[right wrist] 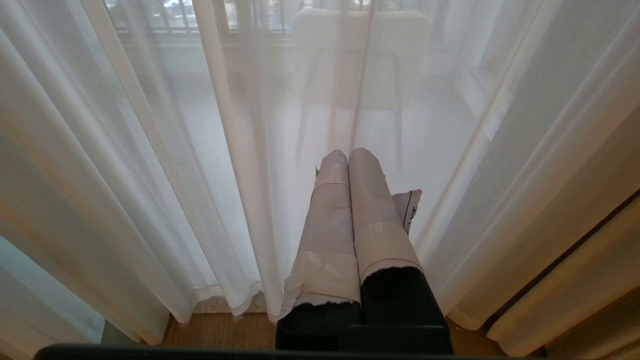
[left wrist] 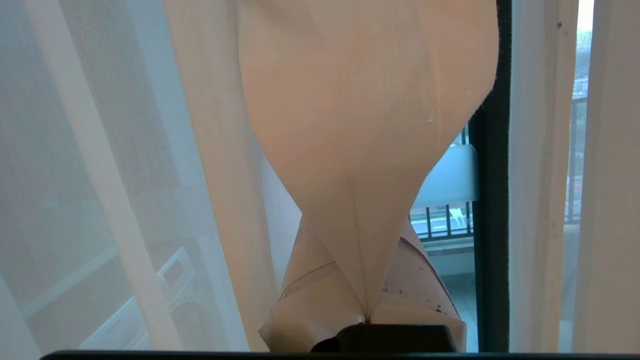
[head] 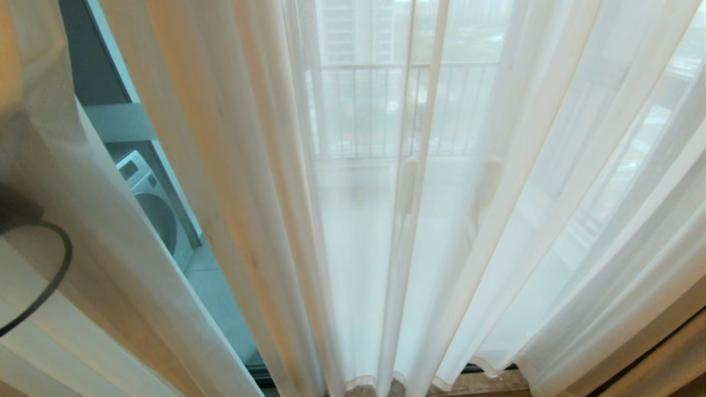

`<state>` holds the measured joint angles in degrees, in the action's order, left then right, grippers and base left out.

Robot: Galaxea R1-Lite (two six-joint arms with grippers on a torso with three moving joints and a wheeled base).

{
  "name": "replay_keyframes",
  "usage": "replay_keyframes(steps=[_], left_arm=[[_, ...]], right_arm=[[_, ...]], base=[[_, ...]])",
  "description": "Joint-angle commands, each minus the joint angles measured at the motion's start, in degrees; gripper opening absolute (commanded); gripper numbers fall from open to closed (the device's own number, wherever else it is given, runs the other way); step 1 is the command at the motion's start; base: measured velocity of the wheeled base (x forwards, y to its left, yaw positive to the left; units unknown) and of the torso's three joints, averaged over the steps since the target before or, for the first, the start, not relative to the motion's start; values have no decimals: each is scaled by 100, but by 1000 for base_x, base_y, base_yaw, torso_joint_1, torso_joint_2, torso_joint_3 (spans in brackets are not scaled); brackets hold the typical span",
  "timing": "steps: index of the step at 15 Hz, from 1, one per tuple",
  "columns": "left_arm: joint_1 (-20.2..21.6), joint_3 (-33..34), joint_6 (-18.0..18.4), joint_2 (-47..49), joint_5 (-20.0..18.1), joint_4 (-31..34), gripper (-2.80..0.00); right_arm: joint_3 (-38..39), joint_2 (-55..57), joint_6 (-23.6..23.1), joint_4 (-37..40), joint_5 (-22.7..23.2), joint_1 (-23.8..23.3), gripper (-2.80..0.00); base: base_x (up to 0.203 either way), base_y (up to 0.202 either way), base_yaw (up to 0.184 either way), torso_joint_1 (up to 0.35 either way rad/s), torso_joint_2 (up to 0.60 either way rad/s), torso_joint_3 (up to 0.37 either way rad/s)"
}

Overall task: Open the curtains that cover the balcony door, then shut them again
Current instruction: Pull the inner curtains open on both sides

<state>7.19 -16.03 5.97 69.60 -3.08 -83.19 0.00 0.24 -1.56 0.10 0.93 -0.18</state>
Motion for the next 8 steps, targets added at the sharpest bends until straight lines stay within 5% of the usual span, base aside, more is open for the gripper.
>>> replay_keyframes(steps=[1,8], left_arm=[[1,3,4,10,-8,-48,-280],[1,3,9,19,-17,-48,-280]], right_arm=[[0,11,-2,-2,3,1,-280],[0,11,-2,-2,3,1,-280]], base=[[0,0,0,0,0,0],[0,0,0,0,0,0]])
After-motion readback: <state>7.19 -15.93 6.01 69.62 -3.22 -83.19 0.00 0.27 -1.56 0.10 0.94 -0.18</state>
